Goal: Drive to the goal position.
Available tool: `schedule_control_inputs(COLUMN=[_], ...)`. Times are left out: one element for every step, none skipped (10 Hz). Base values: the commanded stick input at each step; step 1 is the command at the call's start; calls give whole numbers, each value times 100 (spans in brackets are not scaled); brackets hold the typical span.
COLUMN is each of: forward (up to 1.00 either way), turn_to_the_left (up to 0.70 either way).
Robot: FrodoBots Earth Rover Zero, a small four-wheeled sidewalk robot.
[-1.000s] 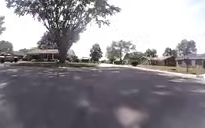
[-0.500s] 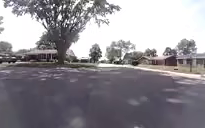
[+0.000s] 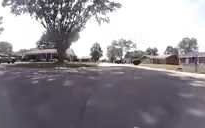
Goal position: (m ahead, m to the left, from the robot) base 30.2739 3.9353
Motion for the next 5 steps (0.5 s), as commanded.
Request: schedule_control_inputs(forward=[100,100,100,100,100], turn_to_the_left=[0,0,0,0,0])
